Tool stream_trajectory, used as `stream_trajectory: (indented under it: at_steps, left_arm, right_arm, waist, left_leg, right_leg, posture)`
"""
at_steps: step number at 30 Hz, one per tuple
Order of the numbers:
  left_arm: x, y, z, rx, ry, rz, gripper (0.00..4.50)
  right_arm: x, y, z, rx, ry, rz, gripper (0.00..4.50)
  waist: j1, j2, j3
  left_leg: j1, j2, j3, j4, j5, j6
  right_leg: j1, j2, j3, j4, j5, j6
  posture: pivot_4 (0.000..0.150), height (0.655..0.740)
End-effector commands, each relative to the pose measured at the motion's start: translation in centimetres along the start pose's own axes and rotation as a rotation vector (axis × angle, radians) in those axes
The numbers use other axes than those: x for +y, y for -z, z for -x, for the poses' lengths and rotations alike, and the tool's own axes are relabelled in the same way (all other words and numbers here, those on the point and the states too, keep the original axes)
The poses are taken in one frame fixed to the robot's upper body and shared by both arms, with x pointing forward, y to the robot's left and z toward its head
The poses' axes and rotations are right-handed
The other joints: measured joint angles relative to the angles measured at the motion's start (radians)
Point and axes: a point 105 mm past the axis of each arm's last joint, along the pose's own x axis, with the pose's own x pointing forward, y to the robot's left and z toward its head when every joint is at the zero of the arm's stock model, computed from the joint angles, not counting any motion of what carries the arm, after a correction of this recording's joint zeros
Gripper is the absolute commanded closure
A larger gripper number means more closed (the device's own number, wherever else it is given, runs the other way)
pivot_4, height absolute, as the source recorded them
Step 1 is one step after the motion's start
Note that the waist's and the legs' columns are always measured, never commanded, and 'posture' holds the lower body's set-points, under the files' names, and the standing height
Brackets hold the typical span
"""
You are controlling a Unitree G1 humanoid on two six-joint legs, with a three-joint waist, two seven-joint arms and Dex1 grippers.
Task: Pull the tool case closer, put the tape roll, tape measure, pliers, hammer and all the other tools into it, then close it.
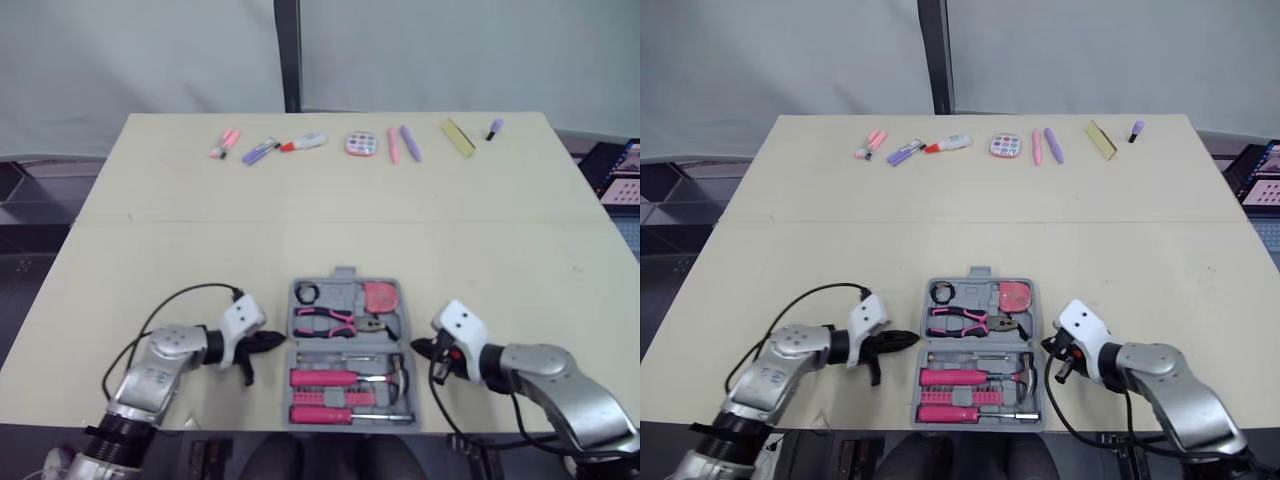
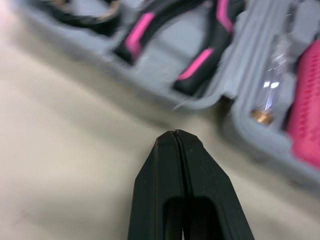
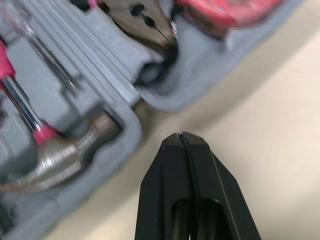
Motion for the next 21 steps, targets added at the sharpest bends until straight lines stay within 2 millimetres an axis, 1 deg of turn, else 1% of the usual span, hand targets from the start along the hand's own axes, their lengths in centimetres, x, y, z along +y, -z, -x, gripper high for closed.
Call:
stream_trajectory:
  at_steps: [1,2,4,6,7,9,12,15,20,21]
  left_arm:
    - [0.5,-1.6,2.0,-0.086,-0.008,-0.018,4.5]
    - [-0.2,-2.7,2.7,-0.135,0.036,-0.027,4.5]
    - [-2.3,-4.3,3.8,-0.207,0.145,-0.043,4.5]
    - [-3.7,-4.8,4.1,-0.225,0.201,-0.064,4.5]
    - [-4.9,-5.3,4.3,-0.29,0.241,-0.096,4.5]
    - [-6.7,-4.9,4.3,-0.299,0.291,-0.125,4.5]
    - [-7.8,-4.4,3.8,-0.3,0.304,-0.147,4.5]
    - [-9.5,-3.4,2.6,-0.291,0.349,-0.195,4.5]
    - [-11.2,-2.1,0.9,-0.289,0.391,-0.217,4.5]
    - [-11.3,-1.7,0.6,-0.28,0.394,-0.226,4.5]
  right_arm:
    - [-1.0,-1.3,1.2,-0.065,0.022,-0.004,4.46]
    - [-1.3,-1.7,1.4,-0.094,0.023,-0.028,4.46]
    - [-1.9,-2.4,1.6,-0.146,0.026,-0.075,4.46]
    - [-2.2,-2.8,1.4,-0.173,0.028,-0.104,4.46]
    - [-2.4,-3.0,1.2,-0.188,0.027,-0.124,4.46]
    - [-2.7,-3.4,0.7,-0.218,0.02,-0.158,4.46]
    - [-2.9,-3.9,0.3,-0.255,0.006,-0.199,4.46]
    - [-3.3,-4.8,-0.3,-0.298,-0.01,-0.249,4.46]
    - [-3.1,-5.8,-0.8,-0.323,-0.061,-0.323,4.46]
    - [-3.0,-5.8,-0.8,-0.316,-0.083,-0.355,3.98]
  waist:
    - [0.001,0.0,0.0]
    - [0.002,0.0,0.0]
    - [0.001,-0.001,0.001]
    - [0.001,-0.001,0.001]
    - [0.001,-0.001,0.001]
    - [0.001,-0.001,0.001]
    - [0.001,-0.001,0.001]
    - [0.001,-0.001,0.001]
    - [0.001,-0.001,0.001]
    - [0.001,-0.001,0.001]
  left_leg:
    - [0.0,0.0,0.0,0.0,0.0,0.0]
    - [0.0,0.0,0.0,0.0,0.0,0.0]
    - [0.0,0.0,0.0,0.0,0.0,0.0]
    - [0.0,0.0,0.0,0.0,0.0,0.0]
    - [0.0,0.0,0.0,0.0,0.0,0.0]
    - [0.0,0.0,0.0,-0.001,0.0,0.0]
    - [0.0,0.001,0.001,-0.001,0.0,0.0]
    - [0.0,0.001,0.001,-0.001,0.0,0.0]
    - [0.0,0.001,0.001,-0.001,0.0,0.0]
    - [0.0,0.001,0.001,-0.001,0.0,0.0]
  right_leg:
    - [0.0,0.0,0.0,0.0,0.0,0.0]
    - [0.0,0.0,0.0,0.0,0.0,0.0]
    - [0.0,-0.001,0.0,-0.001,0.0,0.0]
    - [0.001,-0.001,0.001,-0.003,0.0,0.0]
    - [0.001,-0.001,0.001,-0.005,0.0,0.0]
    - [0.003,-0.001,0.001,-0.009,0.0,0.0]
    - [0.004,0.0,0.001,-0.011,0.0,0.0]
    - [0.005,0.0,0.001,-0.012,0.0,0.0]
    - [0.005,0.001,0.001,-0.011,0.0,0.0]
    - [0.005,0.001,0.001,-0.011,0.0,0.0]
  posture:
    - [0.15,0.7134]
    - [0.15,0.7134]
    - [0.15,0.7134]
    - [0.15,0.7134]
    - [0.15,0.7134]
    - [0.15,0.7134]
    - [0.15,0.7134]
    - [0.15,0.7134]
    - [0.15,0.7134]
    - [0.15,0.7134]
